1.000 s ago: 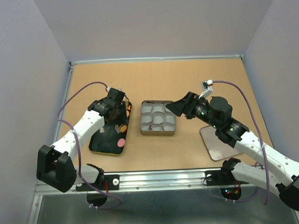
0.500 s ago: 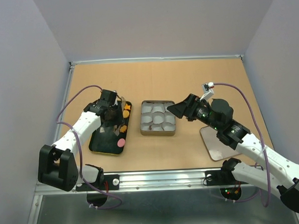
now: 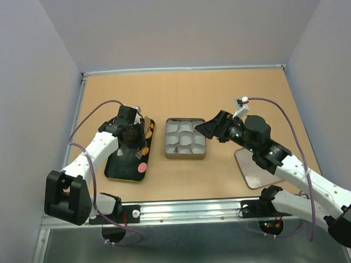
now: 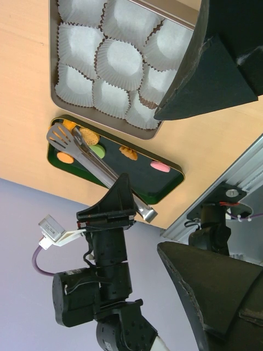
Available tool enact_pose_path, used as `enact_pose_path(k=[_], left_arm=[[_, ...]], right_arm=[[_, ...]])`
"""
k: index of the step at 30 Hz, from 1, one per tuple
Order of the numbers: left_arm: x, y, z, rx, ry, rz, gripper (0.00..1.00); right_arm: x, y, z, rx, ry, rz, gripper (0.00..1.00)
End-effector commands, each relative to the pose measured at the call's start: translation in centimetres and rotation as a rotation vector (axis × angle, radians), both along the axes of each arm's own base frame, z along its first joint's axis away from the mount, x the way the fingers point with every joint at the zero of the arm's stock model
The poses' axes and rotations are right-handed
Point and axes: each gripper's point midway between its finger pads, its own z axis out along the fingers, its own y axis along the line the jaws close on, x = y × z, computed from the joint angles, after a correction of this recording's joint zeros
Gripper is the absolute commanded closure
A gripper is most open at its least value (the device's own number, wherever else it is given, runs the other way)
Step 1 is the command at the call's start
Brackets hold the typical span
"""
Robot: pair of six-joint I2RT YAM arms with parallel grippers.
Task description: Pack the cookies
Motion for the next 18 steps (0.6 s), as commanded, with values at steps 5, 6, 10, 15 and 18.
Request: enact_pose_path(k=[5, 6, 10, 15, 18], left_arm=[[0.1, 1.4, 2.5, 0.046, -0.062, 0.031, 0.75], [0.4, 1.9, 3.1, 0.068, -0.081, 0.048, 0.76], [1.7, 3.1, 8.0, 0.116, -0.186, 0.090, 0.96], [2.0, 1.0, 12.8, 0.038, -0.301, 0.011, 1.00], [1.8, -1.5, 14.0, -0.011, -0.340, -0.055, 1.00]], right_arm=[[0.1, -0.4, 0.9, 0.018, -0.030, -0.015, 0.04], [0.1, -0.5, 0.7, 0.017, -0.027, -0.017, 0.04], [0.1, -0.5, 0.5, 0.017, -0.023, -0.024, 0.04], [0.5, -0.3, 1.6, 0.004, -0.058, -0.018, 0.04], [0.5, -0.7, 2.4, 0.004, -0.079, -0.035, 0.04]])
